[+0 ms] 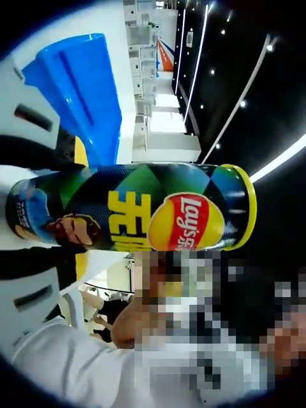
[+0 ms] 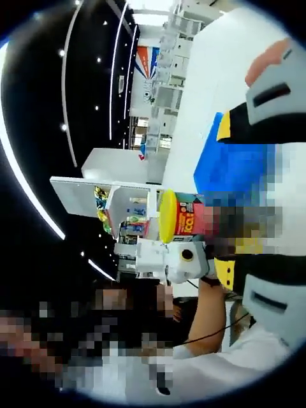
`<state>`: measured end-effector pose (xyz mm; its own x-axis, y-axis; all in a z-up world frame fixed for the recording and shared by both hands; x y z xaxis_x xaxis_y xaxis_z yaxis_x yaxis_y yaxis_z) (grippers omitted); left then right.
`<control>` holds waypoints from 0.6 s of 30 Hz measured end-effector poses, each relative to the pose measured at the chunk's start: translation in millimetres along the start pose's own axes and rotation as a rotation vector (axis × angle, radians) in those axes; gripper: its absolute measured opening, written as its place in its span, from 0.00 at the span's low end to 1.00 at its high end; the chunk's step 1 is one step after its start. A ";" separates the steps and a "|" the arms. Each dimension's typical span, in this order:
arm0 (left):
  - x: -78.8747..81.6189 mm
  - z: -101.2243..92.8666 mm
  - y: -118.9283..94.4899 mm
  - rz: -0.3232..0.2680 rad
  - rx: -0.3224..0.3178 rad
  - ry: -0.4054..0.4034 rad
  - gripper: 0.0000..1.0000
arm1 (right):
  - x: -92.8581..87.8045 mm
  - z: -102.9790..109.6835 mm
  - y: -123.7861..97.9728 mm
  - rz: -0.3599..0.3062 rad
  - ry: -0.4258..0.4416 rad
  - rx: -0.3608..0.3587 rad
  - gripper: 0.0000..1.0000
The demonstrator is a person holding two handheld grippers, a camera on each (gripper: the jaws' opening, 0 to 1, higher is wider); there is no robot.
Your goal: Open the lid of the chip container on the table, take out the chips, place them into the box in front of the container, and close the lid
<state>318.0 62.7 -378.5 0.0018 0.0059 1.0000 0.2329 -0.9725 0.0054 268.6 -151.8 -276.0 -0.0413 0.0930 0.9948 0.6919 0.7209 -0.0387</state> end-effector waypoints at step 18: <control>0.4 1.4 -1.1 0.007 -0.003 0.002 0.47 | 18.7 25.4 56.2 -0.042 0.147 0.004 0.67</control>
<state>319.1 64.0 -378.0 0.0016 -0.0008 1.0000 0.2304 -0.9731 -0.0012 288.4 -92.0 -261.9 0.0363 -0.0386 0.9986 0.6890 0.7247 0.0029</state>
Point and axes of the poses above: the point that each gripper's makers call its tool centre point, and the gripper's own axes: y roughly forward along the fingers, z roughly to its left, x roughly out of its top, the point moved 10 cm from there along -y, roughly backward along the fingers, and after that the axes turned 3 degrees about -x, right-handed, at the moved point
